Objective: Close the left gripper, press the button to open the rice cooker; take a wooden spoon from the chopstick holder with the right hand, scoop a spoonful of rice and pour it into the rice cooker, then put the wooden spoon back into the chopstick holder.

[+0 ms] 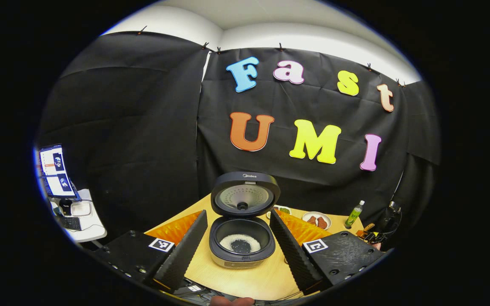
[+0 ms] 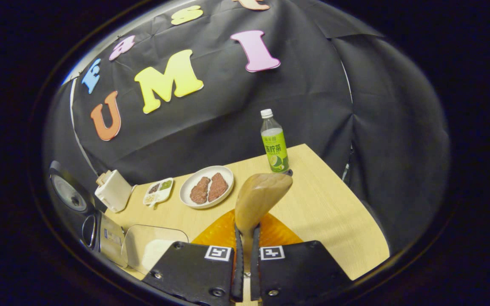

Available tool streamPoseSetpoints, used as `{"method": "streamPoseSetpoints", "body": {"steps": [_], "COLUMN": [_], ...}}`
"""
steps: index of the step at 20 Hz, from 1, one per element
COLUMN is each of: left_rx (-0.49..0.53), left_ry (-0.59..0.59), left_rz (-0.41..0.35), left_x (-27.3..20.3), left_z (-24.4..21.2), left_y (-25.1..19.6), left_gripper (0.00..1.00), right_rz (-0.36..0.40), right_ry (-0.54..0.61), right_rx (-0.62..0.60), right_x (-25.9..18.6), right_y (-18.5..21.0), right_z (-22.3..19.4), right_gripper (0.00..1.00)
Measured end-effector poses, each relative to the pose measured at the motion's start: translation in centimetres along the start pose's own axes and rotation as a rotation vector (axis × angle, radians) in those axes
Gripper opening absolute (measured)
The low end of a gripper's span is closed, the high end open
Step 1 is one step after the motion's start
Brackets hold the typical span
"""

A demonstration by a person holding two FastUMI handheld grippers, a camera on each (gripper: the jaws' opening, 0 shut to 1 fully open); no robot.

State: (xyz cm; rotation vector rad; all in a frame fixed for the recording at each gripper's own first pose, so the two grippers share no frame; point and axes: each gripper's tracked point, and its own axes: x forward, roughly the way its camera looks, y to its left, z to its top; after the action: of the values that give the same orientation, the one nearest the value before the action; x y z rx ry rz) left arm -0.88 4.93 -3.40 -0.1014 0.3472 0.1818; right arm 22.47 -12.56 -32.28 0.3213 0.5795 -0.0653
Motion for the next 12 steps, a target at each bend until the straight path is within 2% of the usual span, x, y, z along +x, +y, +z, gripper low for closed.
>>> {"method": "streamPoseSetpoints", "body": {"steps": [5,6,8,10,12], "left_rx": [0.009,0.010,0.013,0.018,0.020], "left_ry": [-0.007,-0.007,-0.013,-0.025,-0.040], "left_rz": [-0.024,-0.029,-0.038,-0.040,-0.038], "left_x": [0.6,0.7,0.9,1.4,2.0], "left_z": [0.4,0.4,0.8,1.4,2.3], "left_y": [-1.0,-1.2,-1.3,-1.3,-1.2], "left_gripper": [0.95,0.95,0.95,0.95,0.95], "right_rz": [0.016,0.013,0.003,-0.019,-0.031], "right_ry": [-0.003,-0.009,-0.038,-0.082,-0.138], "right_rx": [0.015,0.001,-0.018,-0.031,-0.046], "right_x": [-0.7,-1.0,-1.6,-3.1,-4.8], "right_y": [-0.8,-0.9,-0.9,-1.4,-1.4], "right_z": [0.2,0.5,1.6,3.3,5.4], "right_gripper": [0.22,0.31,0.62,0.82,0.87]}}
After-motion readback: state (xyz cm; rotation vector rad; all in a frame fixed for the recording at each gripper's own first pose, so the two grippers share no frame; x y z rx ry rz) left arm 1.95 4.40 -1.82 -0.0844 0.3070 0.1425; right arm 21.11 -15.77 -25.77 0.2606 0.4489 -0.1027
